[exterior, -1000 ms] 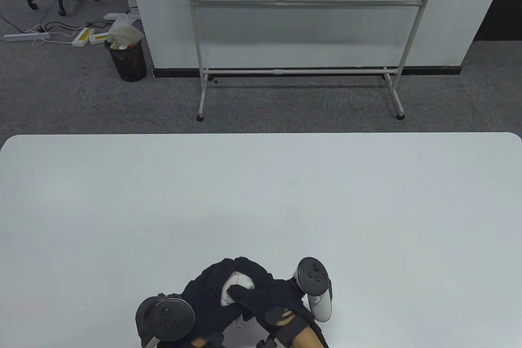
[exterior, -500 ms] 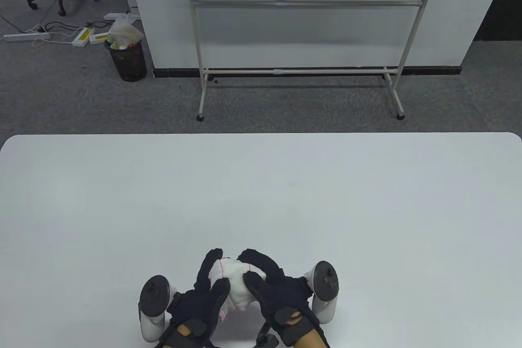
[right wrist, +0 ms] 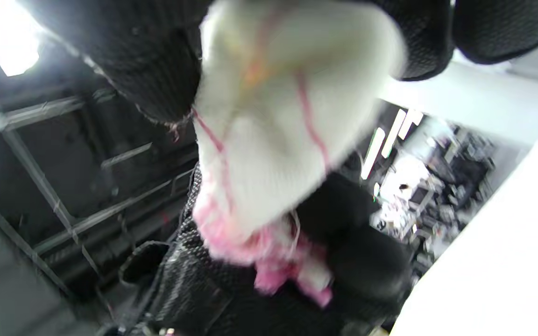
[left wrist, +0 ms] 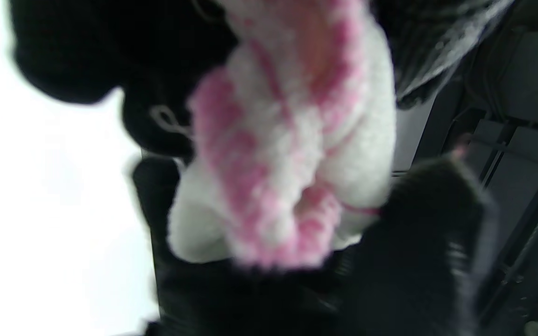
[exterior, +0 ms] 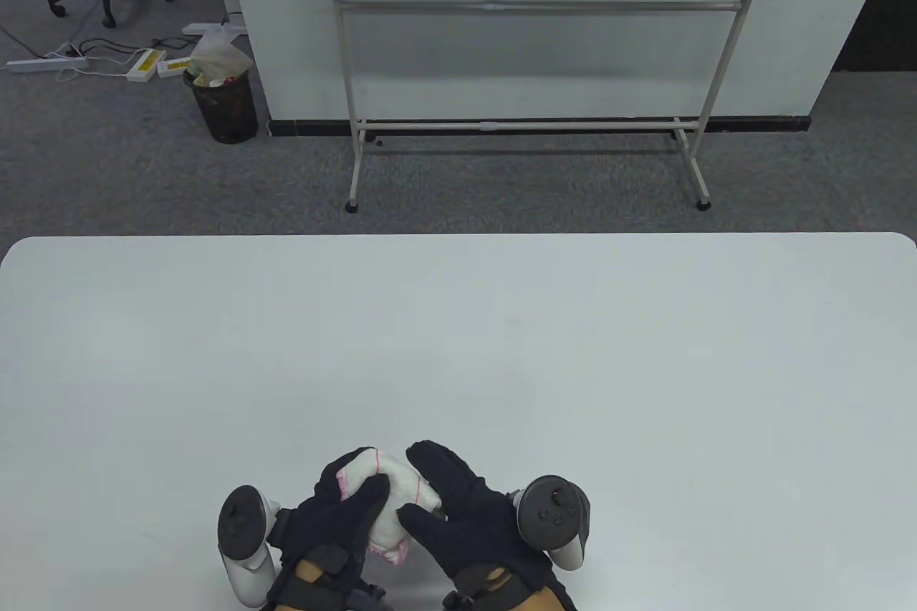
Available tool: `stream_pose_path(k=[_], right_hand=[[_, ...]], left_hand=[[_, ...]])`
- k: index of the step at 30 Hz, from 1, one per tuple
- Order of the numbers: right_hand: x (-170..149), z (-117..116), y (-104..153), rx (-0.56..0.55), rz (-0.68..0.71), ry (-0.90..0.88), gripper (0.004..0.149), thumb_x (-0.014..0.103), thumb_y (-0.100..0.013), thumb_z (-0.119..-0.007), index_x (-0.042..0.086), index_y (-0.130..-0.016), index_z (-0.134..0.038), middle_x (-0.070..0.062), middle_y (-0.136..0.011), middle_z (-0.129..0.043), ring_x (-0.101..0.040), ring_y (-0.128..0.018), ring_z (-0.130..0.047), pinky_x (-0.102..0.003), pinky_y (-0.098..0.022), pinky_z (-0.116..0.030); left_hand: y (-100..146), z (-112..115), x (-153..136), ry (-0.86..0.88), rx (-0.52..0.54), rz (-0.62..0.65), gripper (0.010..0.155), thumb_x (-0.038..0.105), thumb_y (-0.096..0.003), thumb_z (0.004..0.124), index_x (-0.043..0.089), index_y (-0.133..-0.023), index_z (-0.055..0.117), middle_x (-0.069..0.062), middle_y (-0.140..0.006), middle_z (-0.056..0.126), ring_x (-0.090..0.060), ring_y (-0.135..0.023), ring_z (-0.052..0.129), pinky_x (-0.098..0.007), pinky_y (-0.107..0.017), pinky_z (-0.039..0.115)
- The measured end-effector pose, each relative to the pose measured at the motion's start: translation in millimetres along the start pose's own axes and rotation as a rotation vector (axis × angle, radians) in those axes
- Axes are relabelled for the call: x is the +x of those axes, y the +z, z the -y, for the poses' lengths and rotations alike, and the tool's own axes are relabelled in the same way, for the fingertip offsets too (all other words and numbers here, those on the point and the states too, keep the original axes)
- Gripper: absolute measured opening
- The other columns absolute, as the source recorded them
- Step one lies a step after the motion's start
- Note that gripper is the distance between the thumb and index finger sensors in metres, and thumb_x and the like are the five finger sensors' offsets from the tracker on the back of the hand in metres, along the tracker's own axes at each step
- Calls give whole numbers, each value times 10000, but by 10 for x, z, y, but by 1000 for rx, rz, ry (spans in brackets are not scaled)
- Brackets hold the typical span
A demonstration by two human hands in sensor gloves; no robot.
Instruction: Squeeze dry dish cloth into compact mass
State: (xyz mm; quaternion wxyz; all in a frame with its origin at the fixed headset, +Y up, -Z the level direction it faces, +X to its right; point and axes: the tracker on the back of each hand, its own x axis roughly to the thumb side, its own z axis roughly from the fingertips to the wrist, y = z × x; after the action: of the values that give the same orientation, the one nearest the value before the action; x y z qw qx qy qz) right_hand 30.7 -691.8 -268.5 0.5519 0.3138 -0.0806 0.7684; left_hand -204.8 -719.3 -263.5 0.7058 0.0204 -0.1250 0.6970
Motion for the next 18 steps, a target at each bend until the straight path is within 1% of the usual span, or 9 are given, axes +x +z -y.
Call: stream_pose_path(k=[1, 2, 5, 7, 9, 11, 14, 16, 18], right_hand=[[46, 24, -2, 0, 44, 45, 865, 594, -477, -828, 162, -1067, -366, -212, -1077, -378, -492, -971, -554, -635, -677, -519], [71, 31, -6, 10, 65, 70, 899, 595, -466, -851, 200, -1074, -318, -172, -1100, -325, -476, -1007, -500, -634, -700, -472], [130, -10, -18, 116, 91, 187, 1009, 598, -432, -906, 310, -1053, -165, -118, -1114, -186, -429, -1061, -367, -601, -738, -369], [116, -67, -20, 167, 73, 261, 1044, 599, -424, -918, 347, -1033, -108, -109, -1111, -150, -405, -1073, -331, -590, -743, -364], [68, -145, -23, 243, 41, 310, 1092, 596, -410, -936, 351, -1015, -61, -108, -1110, -142, -414, -1070, -352, -601, -738, -395], [39, -181, -23, 221, 34, 295, 1118, 573, -402, -953, 329, -1012, -49, -148, -1103, -225, -468, -1015, -506, -641, -679, -527], [50, -181, -34, 181, 30, 335, 1109, 525, -399, -974, 253, -1032, -106, -200, -1065, -350, -489, -928, -641, -644, -594, -629], [81, -187, -37, 126, 74, 357, 1042, 475, -399, -990, 188, -1042, -223, -232, -1012, -459, -480, -856, -724, -631, -543, -677], [124, -183, -32, 92, 102, 387, 964, 447, -405, -988, 152, -1033, -320, -236, -948, -540, -467, -779, -782, -628, -523, -696]], left_hand=[[-2, -4, 15, -95, 27, 8, 621, 541, -473, 880, 192, -917, 621, -156, -650, 883, -224, -355, 1010, -389, -297, 874], [-6, -2, 19, -135, 24, 13, 622, 546, -472, 882, 201, -918, 621, -150, -650, 881, -218, -357, 1008, -385, -300, 874], [-16, 46, 33, -191, -20, 13, 641, 523, -466, 905, 212, -938, 603, -159, -670, 858, -250, -394, 1005, -409, -331, 864], [-20, 64, 34, -175, -41, -1, 644, 524, -461, 906, 209, -939, 613, -151, -680, 875, -250, -413, 1036, -416, -343, 883], [-27, 93, 29, -36, -91, -2, 656, 522, -468, 899, 194, -953, 603, -157, -694, 881, -256, -437, 1055, -429, -360, 890], [-30, 91, -8, 19, -151, -23, 669, 522, -494, 862, 173, -980, 564, -175, -717, 872, -275, -474, 1058, -441, -378, 888], [-39, 37, -81, 117, -146, -25, 643, 565, -541, 742, 175, -1008, 533, -180, -741, 898, -297, -532, 1069, -447, -408, 890], [-47, 23, -98, 176, -174, -42, 633, 539, -554, 737, 166, -1014, 515, -194, -767, 884, -322, -587, 1049, -476, -445, 866], [-38, 24, -120, 155, -174, -60, 629, 541, -560, 716, 173, -1020, 499, -167, -789, 890, -301, -624, 1049, -465, -467, 873]])
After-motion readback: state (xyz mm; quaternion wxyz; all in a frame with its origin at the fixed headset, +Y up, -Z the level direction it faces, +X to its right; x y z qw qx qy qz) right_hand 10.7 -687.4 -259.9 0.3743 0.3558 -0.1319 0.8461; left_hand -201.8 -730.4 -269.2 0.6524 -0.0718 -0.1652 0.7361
